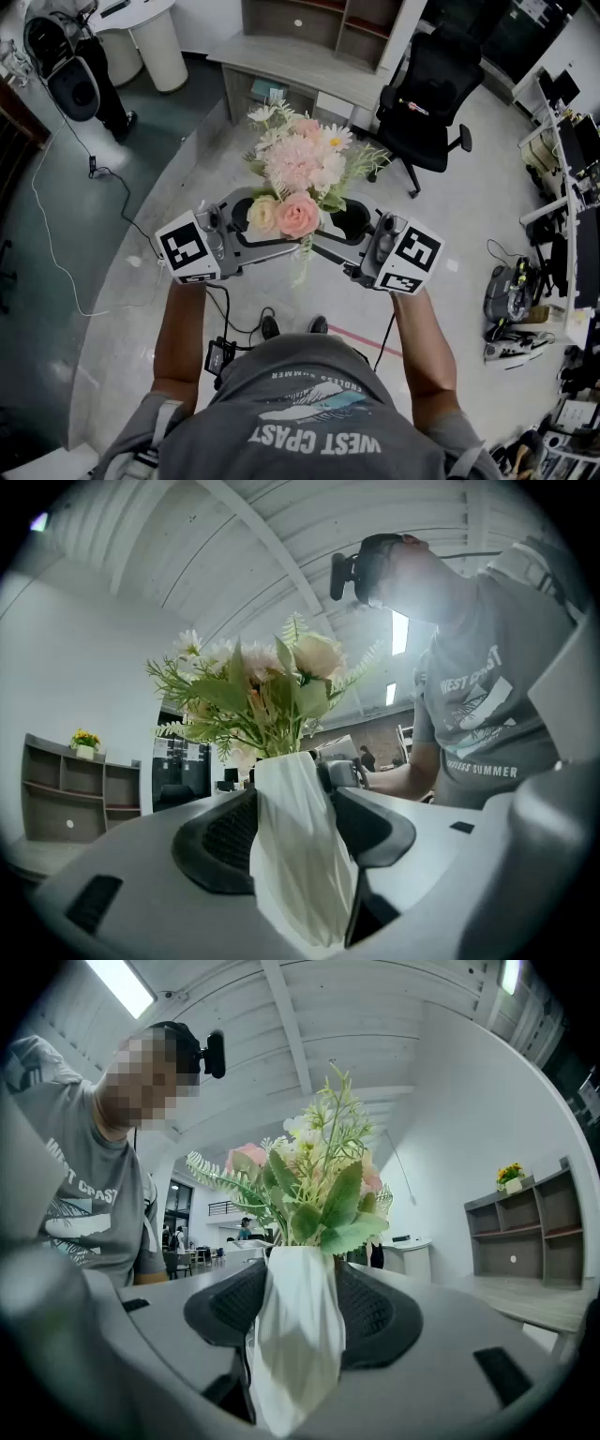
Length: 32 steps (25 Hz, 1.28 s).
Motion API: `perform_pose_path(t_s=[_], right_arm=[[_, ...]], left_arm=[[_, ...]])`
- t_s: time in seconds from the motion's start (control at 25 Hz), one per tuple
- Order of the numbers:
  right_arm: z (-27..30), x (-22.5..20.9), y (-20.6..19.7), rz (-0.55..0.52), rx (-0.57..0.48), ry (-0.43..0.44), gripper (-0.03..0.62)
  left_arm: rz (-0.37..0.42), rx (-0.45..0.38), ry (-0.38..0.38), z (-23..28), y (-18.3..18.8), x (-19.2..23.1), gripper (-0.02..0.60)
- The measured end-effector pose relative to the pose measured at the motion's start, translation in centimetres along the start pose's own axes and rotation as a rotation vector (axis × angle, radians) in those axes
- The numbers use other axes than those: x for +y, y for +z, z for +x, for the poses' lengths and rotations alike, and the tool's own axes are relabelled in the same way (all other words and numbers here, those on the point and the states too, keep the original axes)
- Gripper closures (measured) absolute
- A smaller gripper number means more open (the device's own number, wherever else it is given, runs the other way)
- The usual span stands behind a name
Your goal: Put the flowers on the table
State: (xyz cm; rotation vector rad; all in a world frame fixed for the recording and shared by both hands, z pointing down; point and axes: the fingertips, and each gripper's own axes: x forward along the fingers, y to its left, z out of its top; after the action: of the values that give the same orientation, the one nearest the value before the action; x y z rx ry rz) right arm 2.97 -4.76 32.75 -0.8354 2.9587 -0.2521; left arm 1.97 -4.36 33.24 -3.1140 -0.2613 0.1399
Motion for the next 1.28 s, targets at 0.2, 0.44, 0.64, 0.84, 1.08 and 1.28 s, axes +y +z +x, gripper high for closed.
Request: perform_pose_path(t_s=[0.2,0.44,0.64,0.84,1.08,1.28], right_arm=[[0.9,0.0,-0.1,0.003,0.001,-0.006,0.345],[1.7,0.2,0.1,0.006,0.005,-0.014,0.345],[2.2,0.3,1.0,0.002,0.008,-0.02,0.345],[3.0,0.1,0.6,0.005,0.013,-0.028,0.345],[2.1,0.3,0.8,0.03,0.02,-0.014,0.344],[2.1,-2.0,2.1,0.061,0.015,0.011,0.342]], left_arm=[[-0.001,-0.004,-0.007,-0.9,0.0,0.3,0.307],[-0.005,-0.01,-0.014,-1.6,0.3,0.5,0.307],[-0.003,-0.005,-0.019,-2.0,1.2,0.7,0.307],[-0.007,-0.013,-0.022,-2.7,0.9,1.1,0.307],[-0.017,-0.006,-0.01,-2.0,0.9,0.8,0.307],[-0.024,0.001,0.02,-1.2,1.8,2.9,0.307]])
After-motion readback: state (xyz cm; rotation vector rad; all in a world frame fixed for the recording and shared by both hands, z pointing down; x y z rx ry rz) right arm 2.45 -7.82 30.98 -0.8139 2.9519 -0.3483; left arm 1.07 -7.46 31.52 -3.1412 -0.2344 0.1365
